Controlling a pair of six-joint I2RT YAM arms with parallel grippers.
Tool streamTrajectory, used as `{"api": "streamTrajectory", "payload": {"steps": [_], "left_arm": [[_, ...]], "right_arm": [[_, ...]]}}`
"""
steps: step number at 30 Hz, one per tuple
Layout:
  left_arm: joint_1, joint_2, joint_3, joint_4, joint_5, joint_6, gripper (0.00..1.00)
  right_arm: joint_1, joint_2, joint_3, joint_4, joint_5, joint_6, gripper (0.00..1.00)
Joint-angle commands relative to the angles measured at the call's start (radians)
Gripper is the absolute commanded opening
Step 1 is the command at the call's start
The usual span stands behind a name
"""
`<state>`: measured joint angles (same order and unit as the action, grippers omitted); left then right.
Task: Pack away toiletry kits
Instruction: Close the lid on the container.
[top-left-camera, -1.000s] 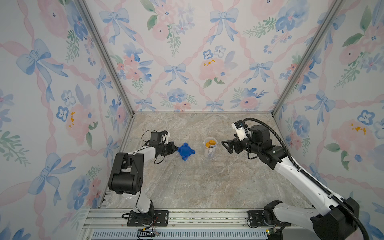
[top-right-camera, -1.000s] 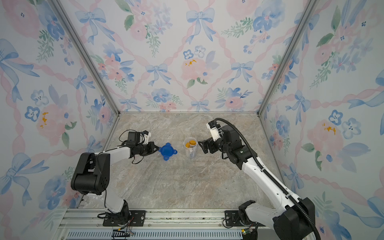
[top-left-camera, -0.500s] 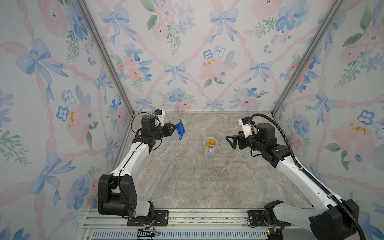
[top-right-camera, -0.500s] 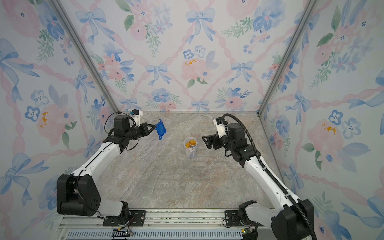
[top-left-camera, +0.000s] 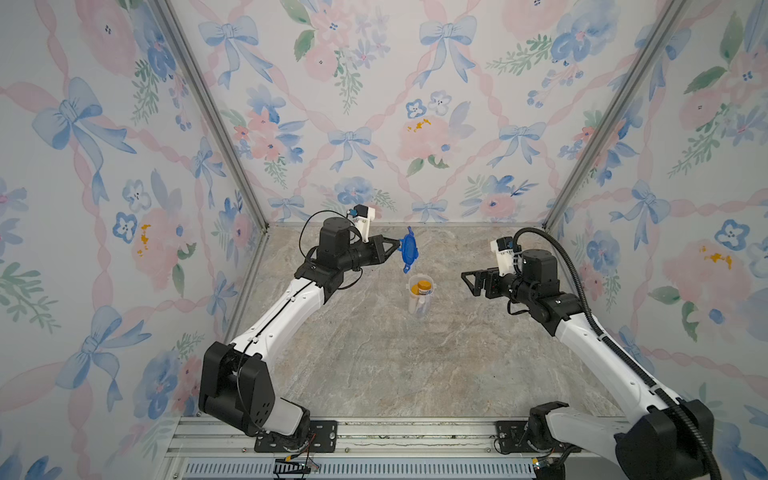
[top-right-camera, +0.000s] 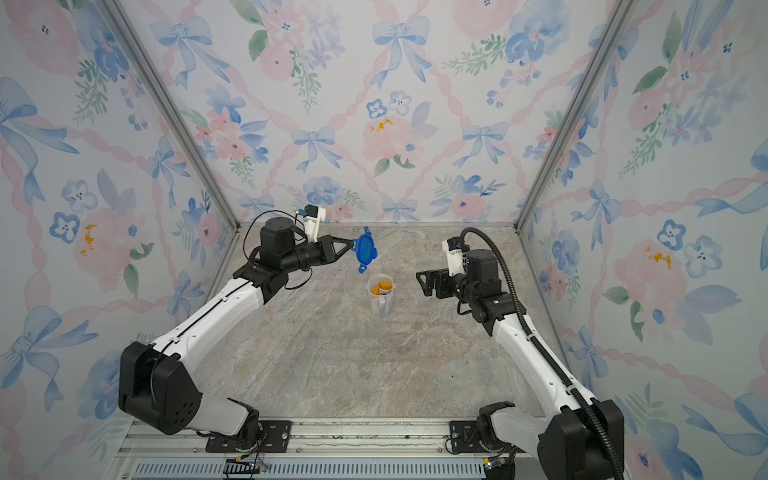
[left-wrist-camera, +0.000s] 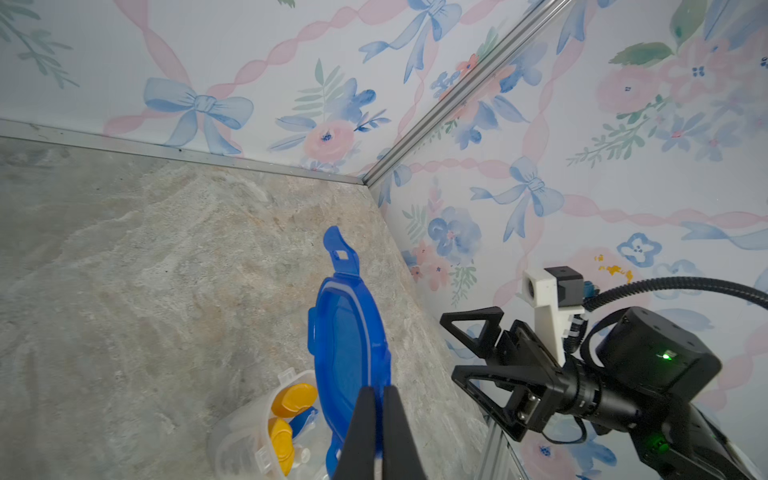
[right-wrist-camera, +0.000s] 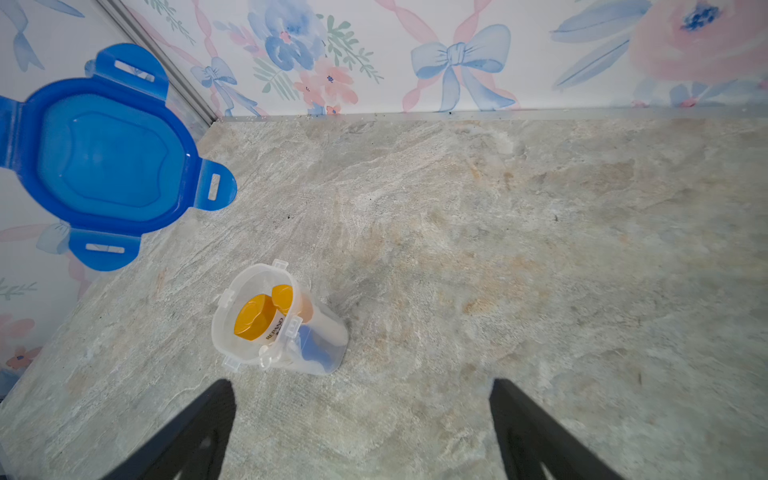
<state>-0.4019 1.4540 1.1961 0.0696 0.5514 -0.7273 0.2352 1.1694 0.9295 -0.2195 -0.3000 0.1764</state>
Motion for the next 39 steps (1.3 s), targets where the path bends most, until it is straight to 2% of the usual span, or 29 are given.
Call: {"api": "streamTrajectory", "payload": {"steps": [1, 4, 12, 30, 39], "left_arm": [[-0.053, 0.019, -0.079, 0.156, -0.017, -0.146, 0.00], [-0.094, 0.021, -0.158, 0.291, -0.027, -0.239, 0.00], [-0.138, 0.037, -0.235, 0.337, -0.082, -0.281, 0.00], [-0.079, 0.028, -0.402, 0.352, -0.125, -0.284, 0.00], [-0.049, 0.050, -0.421, 0.352, -0.105, -0.277, 0.00]], "right_arm": [[-0.014, -0.028, -0.016, 0.016, -0.008, 0.019, 0.97], [-0.022, -0.044, -0.029, 0.018, -0.008, 0.018, 0.97], [-0.038, -0.061, -0.038, 0.008, -0.015, 0.010, 0.97], [-0.055, -0.048, -0.032, 0.021, -0.021, 0.007, 0.97], [0.001, 0.035, 0.017, 0.043, -0.001, -0.002, 0.97]]}}
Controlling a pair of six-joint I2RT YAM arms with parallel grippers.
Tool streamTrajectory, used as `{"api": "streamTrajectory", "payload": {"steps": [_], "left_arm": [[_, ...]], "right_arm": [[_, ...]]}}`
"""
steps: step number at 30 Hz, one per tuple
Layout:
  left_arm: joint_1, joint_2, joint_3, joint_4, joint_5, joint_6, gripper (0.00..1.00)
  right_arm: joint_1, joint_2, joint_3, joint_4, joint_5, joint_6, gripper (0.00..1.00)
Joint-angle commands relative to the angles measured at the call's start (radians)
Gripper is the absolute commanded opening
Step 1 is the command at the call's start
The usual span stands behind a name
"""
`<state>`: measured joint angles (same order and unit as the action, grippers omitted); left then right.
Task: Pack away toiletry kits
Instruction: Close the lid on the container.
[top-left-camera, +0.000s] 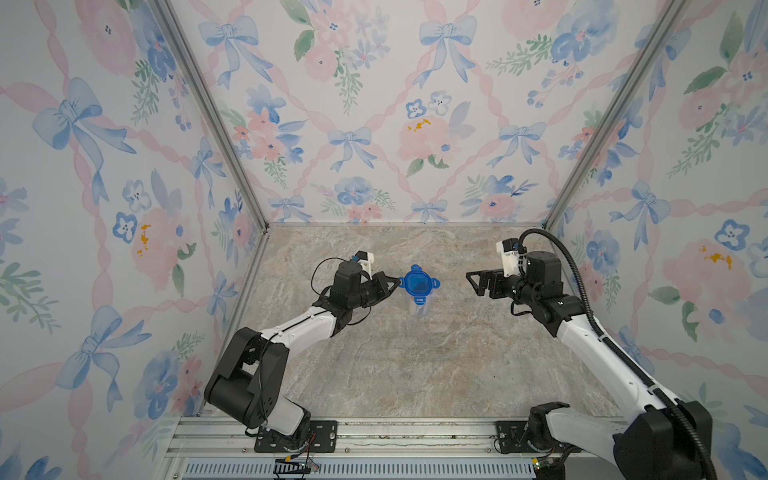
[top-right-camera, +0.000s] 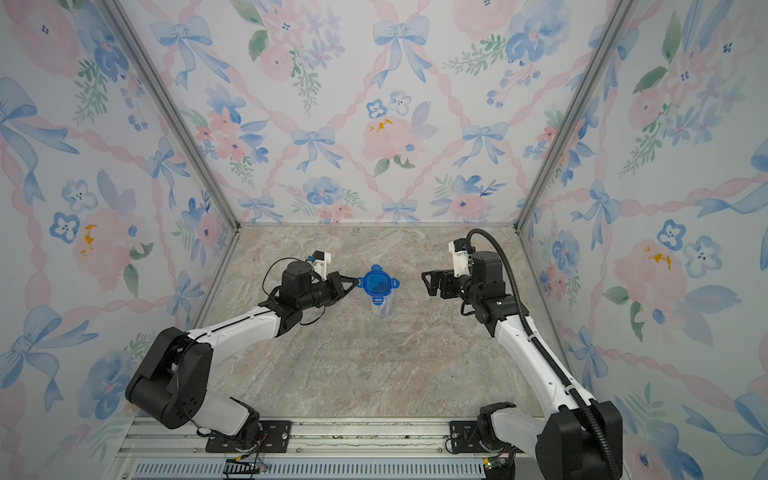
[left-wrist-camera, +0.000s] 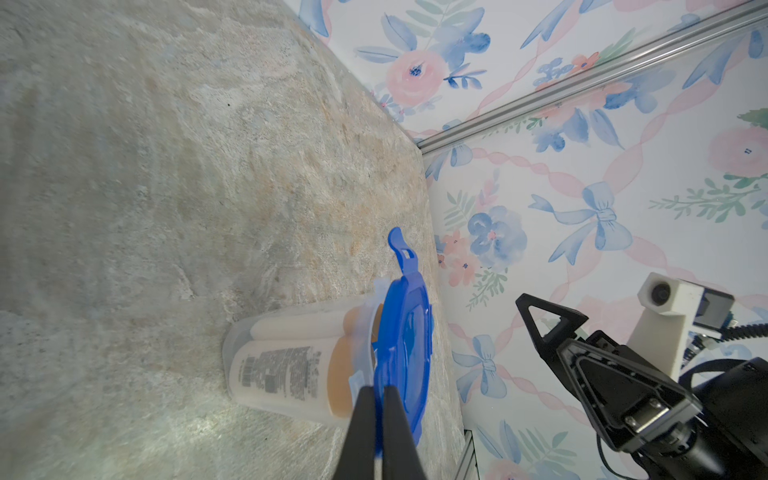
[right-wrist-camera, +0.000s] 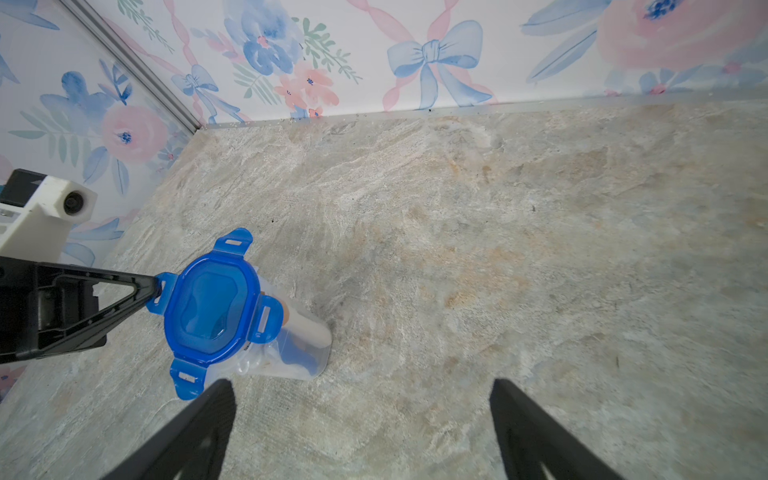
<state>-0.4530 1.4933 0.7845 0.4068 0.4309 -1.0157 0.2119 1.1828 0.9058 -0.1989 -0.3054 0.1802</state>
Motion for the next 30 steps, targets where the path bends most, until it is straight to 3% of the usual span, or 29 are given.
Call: {"api": "streamTrajectory", "payload": {"steps": [1, 11, 16, 28, 30], "left_arm": [[0.002, 0.014, -0.008, 0.015, 0.017, 0.009, 0.00], [-0.013, 0.043, -0.017, 0.023, 0.007, -0.018, 0.00], [-0.003, 0.059, -0.024, 0.021, 0.010, -0.011, 0.00], [-0.018, 0.031, -0.003, 0.014, 0.014, -0.004, 0.00], [-0.020, 0.031, -0.003, 0.012, 0.013, -0.004, 0.00]], "right_arm": [[0.033, 0.028, 0.042, 0.021, 0.011, -0.010, 0.97], [0.093, 0.112, 0.062, 0.037, 0.036, -0.031, 0.97], [0.112, 0.224, 0.097, 0.090, -0.087, 0.003, 1.00], [0.138, 0.285, 0.111, 0.144, -0.221, 0.040, 0.80], [0.132, 0.293, 0.109, 0.157, -0.242, 0.053, 0.73]]}}
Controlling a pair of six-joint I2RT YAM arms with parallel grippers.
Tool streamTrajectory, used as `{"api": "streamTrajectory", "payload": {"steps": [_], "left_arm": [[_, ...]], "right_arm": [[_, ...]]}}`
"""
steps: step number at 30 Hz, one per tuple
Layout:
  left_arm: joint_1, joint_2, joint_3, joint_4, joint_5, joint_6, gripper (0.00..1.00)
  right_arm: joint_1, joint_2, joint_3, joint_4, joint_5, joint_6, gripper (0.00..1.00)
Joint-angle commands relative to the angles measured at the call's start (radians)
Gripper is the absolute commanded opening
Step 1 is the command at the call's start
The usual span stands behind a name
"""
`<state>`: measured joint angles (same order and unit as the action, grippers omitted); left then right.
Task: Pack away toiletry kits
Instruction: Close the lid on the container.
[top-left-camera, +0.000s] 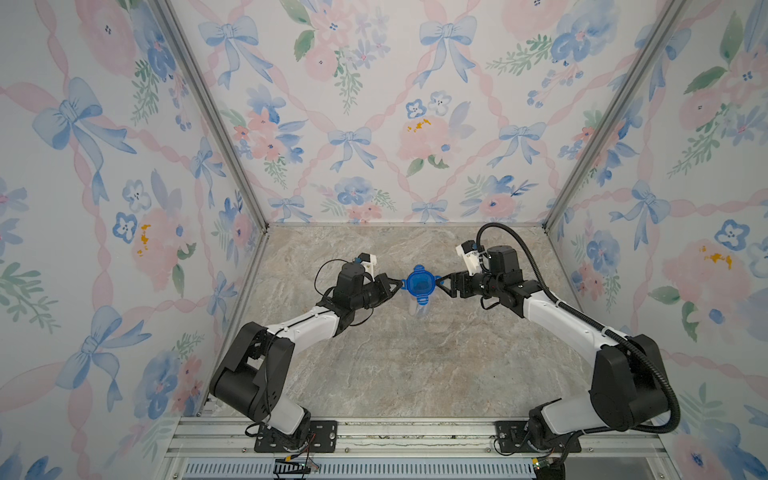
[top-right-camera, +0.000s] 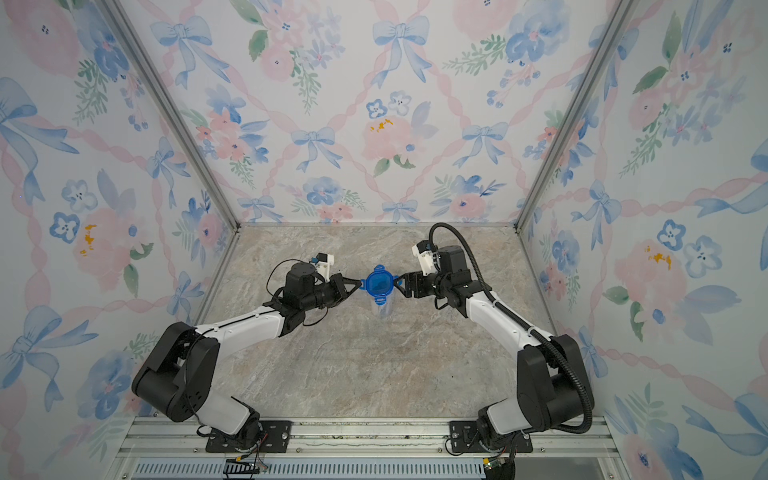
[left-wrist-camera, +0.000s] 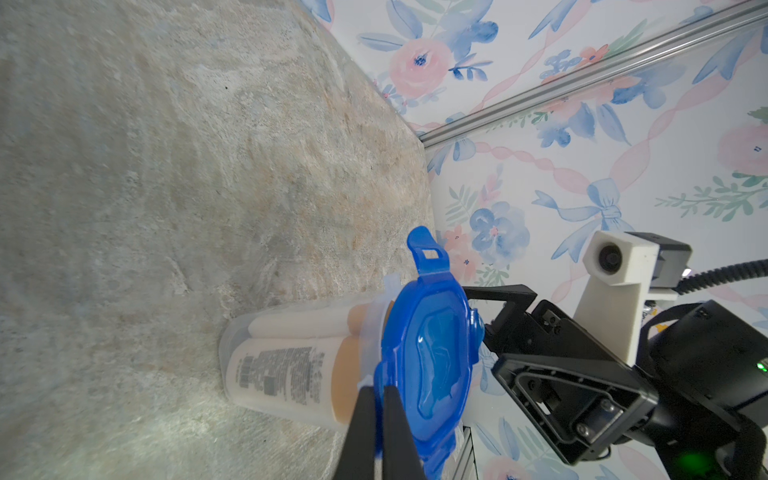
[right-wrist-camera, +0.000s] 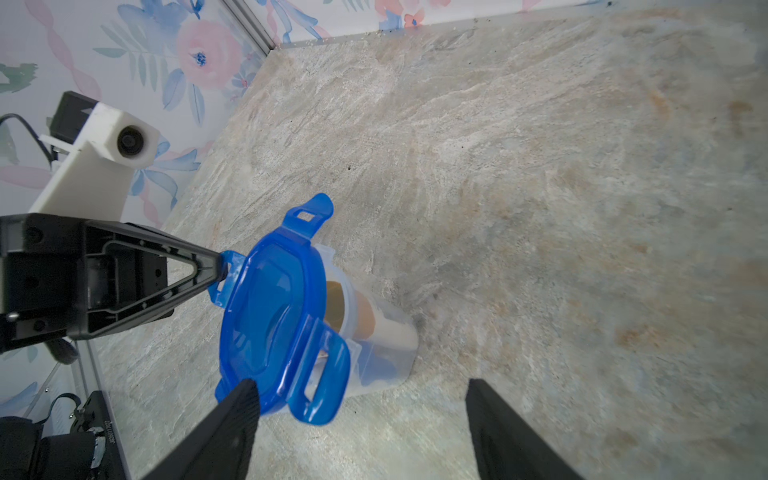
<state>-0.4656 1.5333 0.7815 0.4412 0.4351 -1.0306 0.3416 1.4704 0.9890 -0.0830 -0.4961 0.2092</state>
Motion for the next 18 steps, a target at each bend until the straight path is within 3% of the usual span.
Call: {"api": "streamTrajectory", "payload": {"steps": [1, 7, 18], "left_arm": [[-0.011, -0.012, 0.001, -0.022, 0.009, 0.010, 0.00], [-0.017, -0.030, 0.000, -0.026, -0.001, 0.006, 0.00], [-0.026, -0.024, -0.004, -0.032, -0.021, -0.003, 0.00]], "right_arm": [[0.001, 0.009, 0.022, 0.055, -0.065, 0.036, 0.67], [-0.005, 0.049, 0.029, 0.092, -0.114, 0.075, 0.45], [-0.006, 0.100, 0.056, 0.038, -0.107, 0.064, 0.41]]}}
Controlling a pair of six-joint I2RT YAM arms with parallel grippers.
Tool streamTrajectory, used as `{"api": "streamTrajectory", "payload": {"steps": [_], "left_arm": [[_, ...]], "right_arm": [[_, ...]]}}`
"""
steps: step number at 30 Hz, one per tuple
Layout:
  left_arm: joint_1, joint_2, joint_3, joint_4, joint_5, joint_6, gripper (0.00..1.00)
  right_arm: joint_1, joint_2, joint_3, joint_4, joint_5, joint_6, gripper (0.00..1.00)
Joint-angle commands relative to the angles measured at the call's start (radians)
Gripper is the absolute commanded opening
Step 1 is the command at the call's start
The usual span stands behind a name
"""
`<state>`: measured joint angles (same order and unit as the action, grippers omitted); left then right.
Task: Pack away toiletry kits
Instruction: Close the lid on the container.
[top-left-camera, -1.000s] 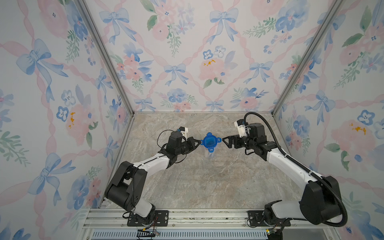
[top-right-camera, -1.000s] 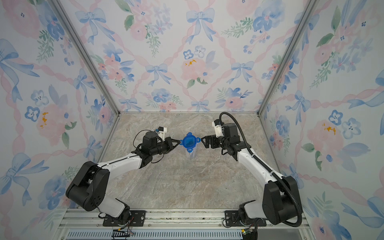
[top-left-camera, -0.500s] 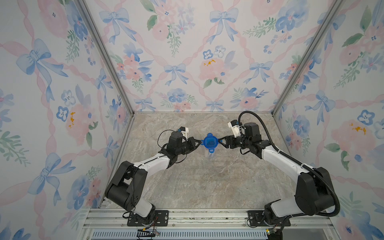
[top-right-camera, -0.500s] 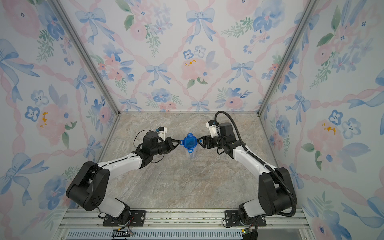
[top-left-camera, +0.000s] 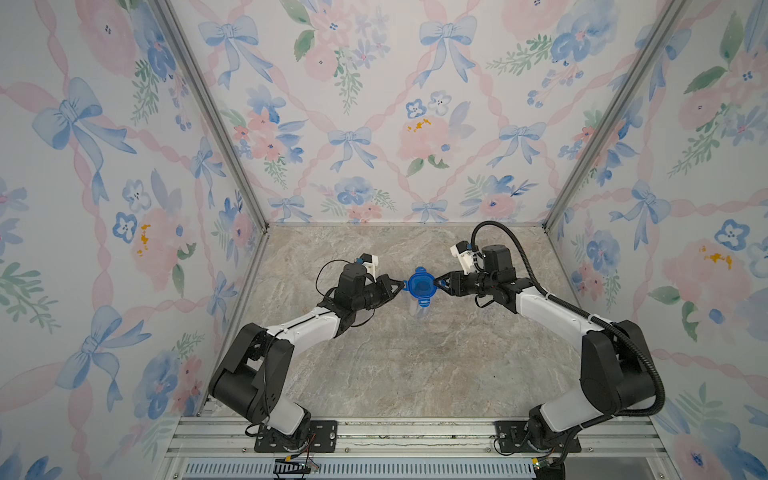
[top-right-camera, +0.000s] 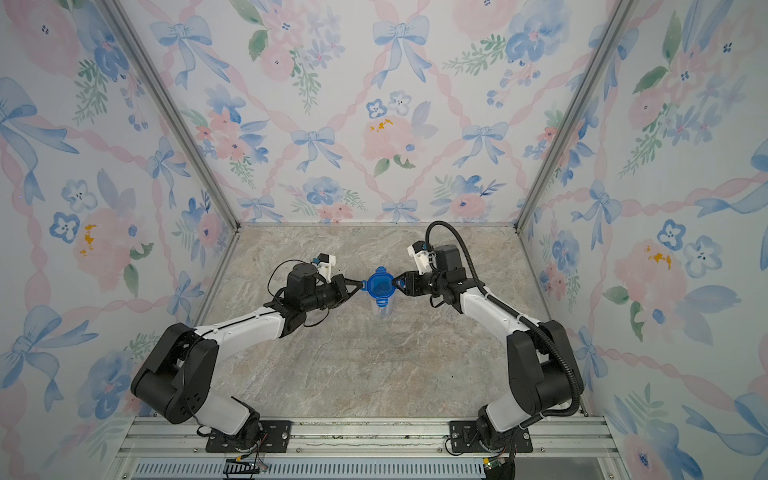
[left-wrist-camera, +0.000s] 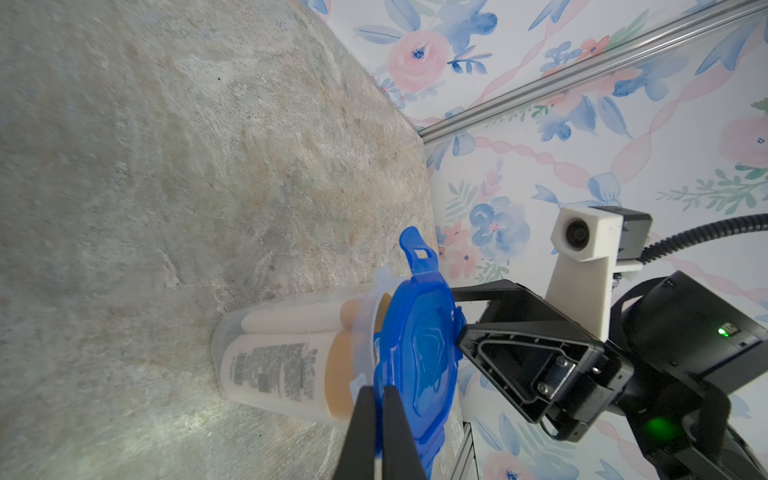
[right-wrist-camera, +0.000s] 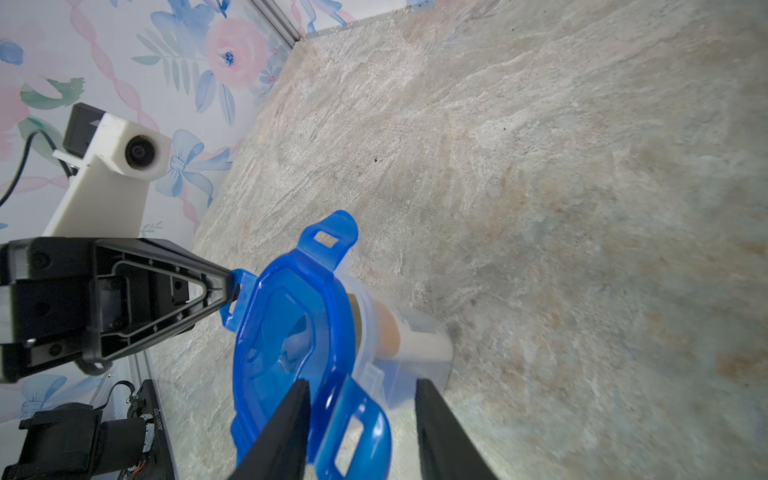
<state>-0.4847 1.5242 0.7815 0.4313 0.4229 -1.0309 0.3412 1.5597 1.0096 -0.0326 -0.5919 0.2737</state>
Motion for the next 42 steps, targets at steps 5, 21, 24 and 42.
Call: {"api": "streamTrajectory", "payload": {"steps": [5, 21, 24, 42], "left_arm": [[-0.013, -0.022, -0.008, -0.025, -0.018, -0.011, 0.00], [-0.022, -0.029, -0.010, -0.066, -0.029, 0.008, 0.00], [-0.022, -0.026, -0.018, -0.077, -0.035, 0.012, 0.00], [-0.013, 0.031, -0.040, -0.130, -0.037, 0.081, 0.00]], "right_arm": [[-0.006, 0.014, 0.038, -0.017, -0.013, -0.005, 0.26], [-0.013, 0.038, 0.053, 0.001, -0.005, -0.002, 0.16], [-0.015, 0.049, 0.057, -0.007, 0.001, -0.002, 0.15], [-0.028, 0.071, 0.049, -0.050, 0.042, -0.013, 0.16]]}}
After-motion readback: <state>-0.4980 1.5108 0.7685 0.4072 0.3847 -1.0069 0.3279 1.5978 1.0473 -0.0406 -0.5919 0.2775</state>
